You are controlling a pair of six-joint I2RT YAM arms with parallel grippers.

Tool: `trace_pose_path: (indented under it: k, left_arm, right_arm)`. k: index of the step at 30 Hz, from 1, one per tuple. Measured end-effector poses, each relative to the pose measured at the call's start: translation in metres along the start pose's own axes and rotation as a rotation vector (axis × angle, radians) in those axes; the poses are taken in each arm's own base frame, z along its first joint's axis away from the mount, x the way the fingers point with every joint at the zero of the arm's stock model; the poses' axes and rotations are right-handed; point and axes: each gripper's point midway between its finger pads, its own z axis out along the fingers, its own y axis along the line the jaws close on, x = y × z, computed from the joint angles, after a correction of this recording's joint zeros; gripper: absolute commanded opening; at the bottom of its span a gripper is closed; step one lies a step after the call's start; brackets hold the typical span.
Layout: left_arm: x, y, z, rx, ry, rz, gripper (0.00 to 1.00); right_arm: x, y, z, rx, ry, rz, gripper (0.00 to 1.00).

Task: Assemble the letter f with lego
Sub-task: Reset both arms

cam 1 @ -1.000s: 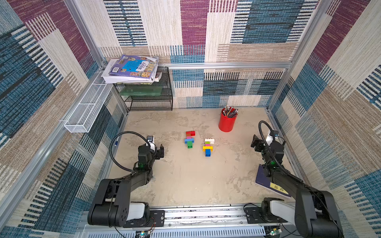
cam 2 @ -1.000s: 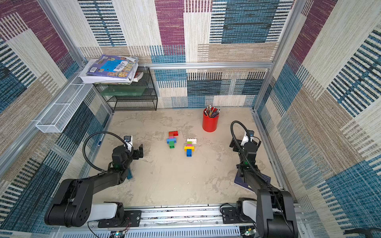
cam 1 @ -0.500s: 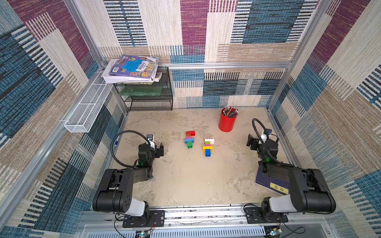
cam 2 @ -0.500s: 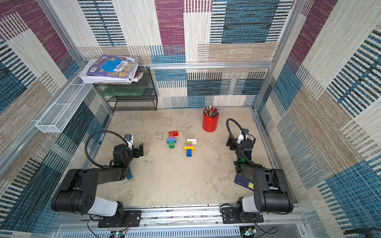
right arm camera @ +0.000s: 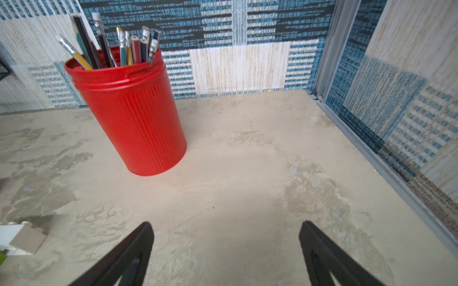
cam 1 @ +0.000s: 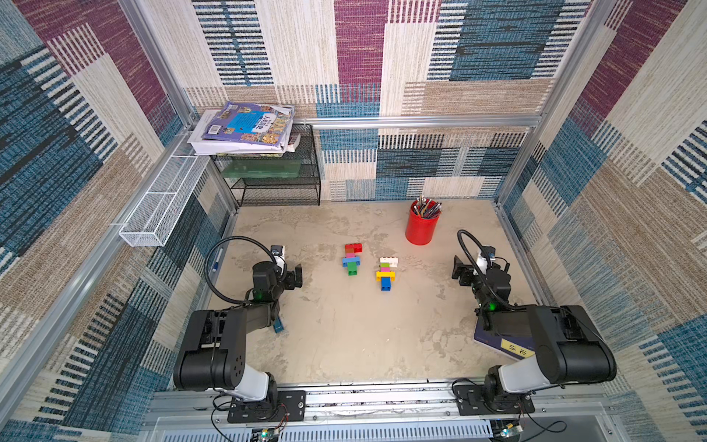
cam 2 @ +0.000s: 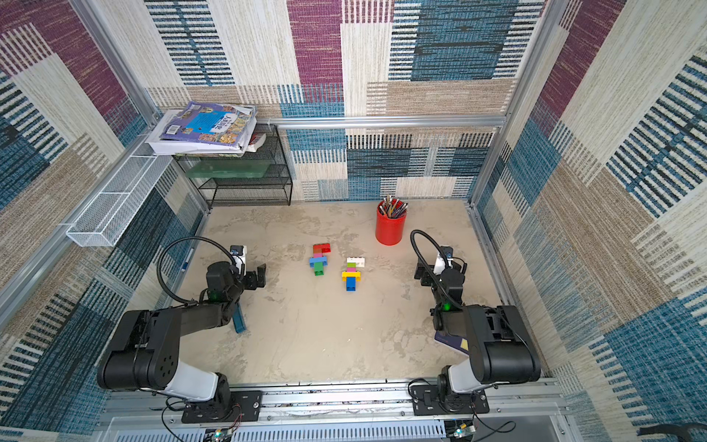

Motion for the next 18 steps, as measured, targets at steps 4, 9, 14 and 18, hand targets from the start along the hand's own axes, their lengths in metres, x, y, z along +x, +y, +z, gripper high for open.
trace_pose_path:
  k: [4,9,14,18]
  left_arm:
    - [-0.0026,0.0066,0.0025,-0.014,0.005,-0.021,0.99]
    - [-0.0003,0.0085,0.0024,-0.020,0.015,-0.037,0.99]
    - [0.0013,0.0082,0.0024,-0.018,0.021,-0.038,0.99]
    - [0.0014,0.0082,0.0024,-0.018,0.021,-0.041,0.99]
  right_arm:
    - [-0.0033,-0.0003,0.0000,0.000,-0.013,0.001,0.95]
    - [-0.0050,-0.0014,0.0000,0.003,-0.020,0.002,0.95]
    - [-0.0051,0.0017,-0.0001,-0.003,-0.021,0.000,0.95]
    - [-0.0052,0.0010,-0.0001,-0.001,-0.021,0.000,0.95]
